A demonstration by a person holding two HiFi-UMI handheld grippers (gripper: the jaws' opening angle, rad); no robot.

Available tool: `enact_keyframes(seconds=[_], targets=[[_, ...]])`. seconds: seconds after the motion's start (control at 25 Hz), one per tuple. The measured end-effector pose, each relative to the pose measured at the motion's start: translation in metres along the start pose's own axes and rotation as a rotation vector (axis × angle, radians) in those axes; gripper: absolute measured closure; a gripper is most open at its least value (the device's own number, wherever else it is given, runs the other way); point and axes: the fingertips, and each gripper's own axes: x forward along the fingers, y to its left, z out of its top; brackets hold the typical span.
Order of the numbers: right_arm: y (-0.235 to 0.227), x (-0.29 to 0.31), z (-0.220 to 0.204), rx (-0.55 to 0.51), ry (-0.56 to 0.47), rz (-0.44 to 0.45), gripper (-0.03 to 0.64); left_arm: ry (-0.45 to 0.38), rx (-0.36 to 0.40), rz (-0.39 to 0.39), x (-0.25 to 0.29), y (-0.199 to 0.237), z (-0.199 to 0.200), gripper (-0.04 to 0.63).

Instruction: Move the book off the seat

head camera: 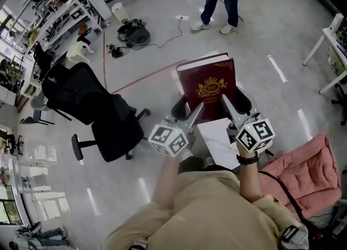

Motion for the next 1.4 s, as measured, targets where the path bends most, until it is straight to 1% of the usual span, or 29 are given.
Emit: enact_keyframes(seconds=[0.16,0.36,0.52,0.68,0.84,1.16,1.32,1.4], targets=[[-0.048,0.02,-0.004,0.015,0.018,-0.036,0.418,0.036,-0.025,-0.008,0.048,0.018,-0.013,0.327],[-0.095,0.046,-0.028,0.028,0.061,-0.094,0.419,0.108,-0.056,-0.036,0.094,0.052,-0.038,0.328],[-0.14,0.077,-0.056,0.041,0.139,-0.117,0.42,0.187,-0.085,-0.034,0.136,0.09,-0.066,0.328],[-0.18,0.115,-0.097,0.04,0.239,-0.12,0.42,0.272,-0.141,-0.014,0.167,0.139,-0.103,0.33],[-0.219,0.135,-0.155,0.08,0.35,-0.129,0.42,0.359,-0.23,0.019,0.187,0.179,-0.16,0.333],[-0.287,0.15,-0.298,0.149,0.611,-0.179,0.42,0.562,-0.439,0.07,0.202,0.248,-0.306,0.341],[-0.319,0.15,-0.362,0.181,0.708,-0.194,0.42,0.632,-0.528,0.102,0.209,0.272,-0.372,0.341],[-0.33,0.152,-0.399,0.19,0.762,-0.194,0.42,0.657,-0.589,0.132,0.206,0.287,-0.406,0.341]])
